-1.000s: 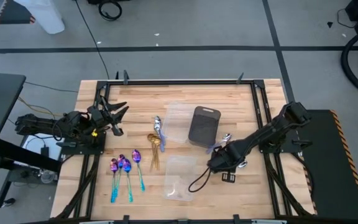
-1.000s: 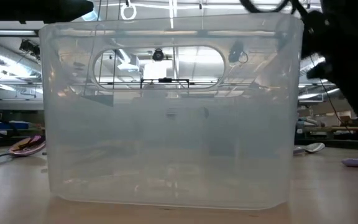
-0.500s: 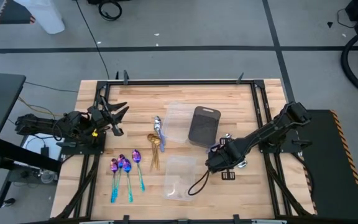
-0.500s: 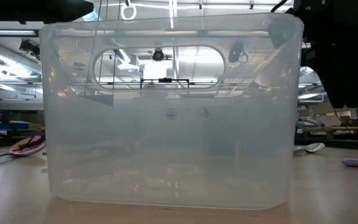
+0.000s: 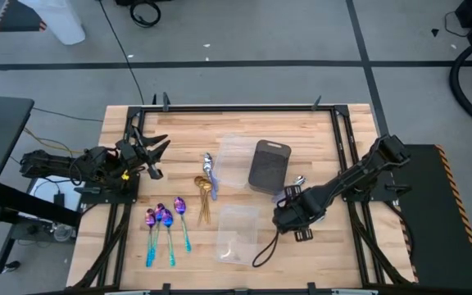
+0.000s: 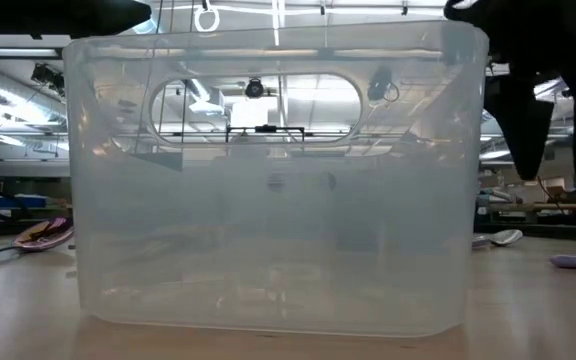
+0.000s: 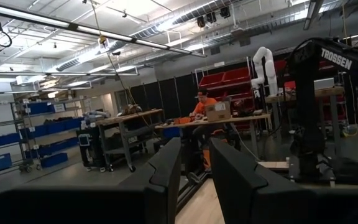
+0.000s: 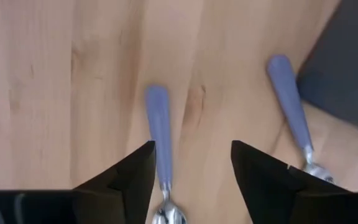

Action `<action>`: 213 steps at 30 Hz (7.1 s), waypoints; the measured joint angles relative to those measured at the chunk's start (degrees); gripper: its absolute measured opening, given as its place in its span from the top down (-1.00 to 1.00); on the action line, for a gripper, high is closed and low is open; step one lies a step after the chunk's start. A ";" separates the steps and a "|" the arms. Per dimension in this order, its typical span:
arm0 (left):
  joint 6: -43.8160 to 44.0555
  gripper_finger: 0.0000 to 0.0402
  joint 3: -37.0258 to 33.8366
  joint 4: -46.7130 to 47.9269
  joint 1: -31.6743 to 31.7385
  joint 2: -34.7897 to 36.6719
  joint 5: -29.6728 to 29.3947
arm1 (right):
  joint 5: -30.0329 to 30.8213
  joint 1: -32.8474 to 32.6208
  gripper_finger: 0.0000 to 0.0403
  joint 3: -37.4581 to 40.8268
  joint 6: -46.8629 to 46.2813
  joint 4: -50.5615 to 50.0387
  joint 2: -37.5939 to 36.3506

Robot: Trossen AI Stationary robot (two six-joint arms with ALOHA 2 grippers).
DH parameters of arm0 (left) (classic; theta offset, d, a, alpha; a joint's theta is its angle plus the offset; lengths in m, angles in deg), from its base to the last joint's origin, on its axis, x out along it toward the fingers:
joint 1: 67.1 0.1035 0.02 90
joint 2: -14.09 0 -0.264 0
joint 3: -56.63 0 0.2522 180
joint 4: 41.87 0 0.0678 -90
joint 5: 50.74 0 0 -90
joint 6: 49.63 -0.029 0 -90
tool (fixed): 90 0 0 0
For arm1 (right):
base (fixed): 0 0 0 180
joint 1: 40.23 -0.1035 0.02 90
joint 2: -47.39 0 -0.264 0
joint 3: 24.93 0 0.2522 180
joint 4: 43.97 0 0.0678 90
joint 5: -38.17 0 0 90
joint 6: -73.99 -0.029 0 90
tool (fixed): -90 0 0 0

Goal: Sort silverware by color (type)
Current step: Put the purple spoon into the black bin

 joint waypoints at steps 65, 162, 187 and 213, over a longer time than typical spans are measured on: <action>0.17 0.53 0.02 -1.27 0.01 0.00 0.02 | -3.66 8.24 0.75 -5.54 -13.88 3.58 -1.07; 18.25 0.53 13.73 32.84 -0.05 -5.31 -6.43 | 15.68 28.92 0.72 10.43 -43.11 28.89 -2.43; 18.18 0.53 13.73 33.00 -0.05 -5.31 -6.43 | 13.44 29.03 0.71 12.78 -45.50 31.27 -2.40; 18.10 0.53 13.73 33.48 -0.05 -5.30 -6.43 | 9.73 30.65 0.21 9.35 -38.20 26.30 -2.83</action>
